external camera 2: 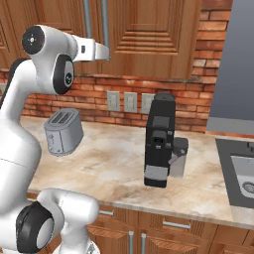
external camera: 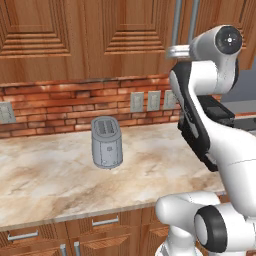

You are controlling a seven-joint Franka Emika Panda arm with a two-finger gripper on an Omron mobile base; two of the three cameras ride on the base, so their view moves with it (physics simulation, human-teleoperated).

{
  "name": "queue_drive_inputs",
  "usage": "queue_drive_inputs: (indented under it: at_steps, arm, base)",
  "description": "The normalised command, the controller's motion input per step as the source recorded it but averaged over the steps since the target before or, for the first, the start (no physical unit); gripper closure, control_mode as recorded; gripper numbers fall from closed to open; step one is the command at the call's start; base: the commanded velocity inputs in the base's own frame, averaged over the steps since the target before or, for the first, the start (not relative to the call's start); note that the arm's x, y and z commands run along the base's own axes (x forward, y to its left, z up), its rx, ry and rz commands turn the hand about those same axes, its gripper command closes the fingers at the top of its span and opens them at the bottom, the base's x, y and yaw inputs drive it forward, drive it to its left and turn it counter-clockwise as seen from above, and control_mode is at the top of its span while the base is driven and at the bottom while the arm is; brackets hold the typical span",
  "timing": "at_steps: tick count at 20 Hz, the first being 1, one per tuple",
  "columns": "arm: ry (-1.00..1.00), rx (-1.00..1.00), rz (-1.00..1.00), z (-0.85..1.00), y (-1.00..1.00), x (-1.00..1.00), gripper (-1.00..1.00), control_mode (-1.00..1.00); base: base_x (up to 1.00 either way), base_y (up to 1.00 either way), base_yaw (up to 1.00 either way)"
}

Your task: The dining table condiment station is running low on oil/vinegar bottle. Refill the condiment station by opening the cabinet and taking the oil/vinegar bottle from the cabinet and placing it on the dining table.

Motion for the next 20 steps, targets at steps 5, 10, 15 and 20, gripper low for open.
queue_drive_inputs:
  at_steps: [5,10,15,20]
  arm:
    - [0.00,0.03,0.00,0.21,-0.23,0.29,-1.00,-1.00]
    - [0.00,0.09,0.01,0.20,-0.22,0.41,-1.00,-1.00]
    - [0.00,0.05,0.08,0.02,-0.08,0.37,-1.00,-1.00]
    - [0.00,0.03,0.10,0.00,-0.05,0.42,-1.00,-1.00]
  base:
    - [0.00,0.00,0.00]
    - [0.00,0.00,0.00]
    - [0.00,0.00,0.00]
    - [0.00,0.00,0.00]
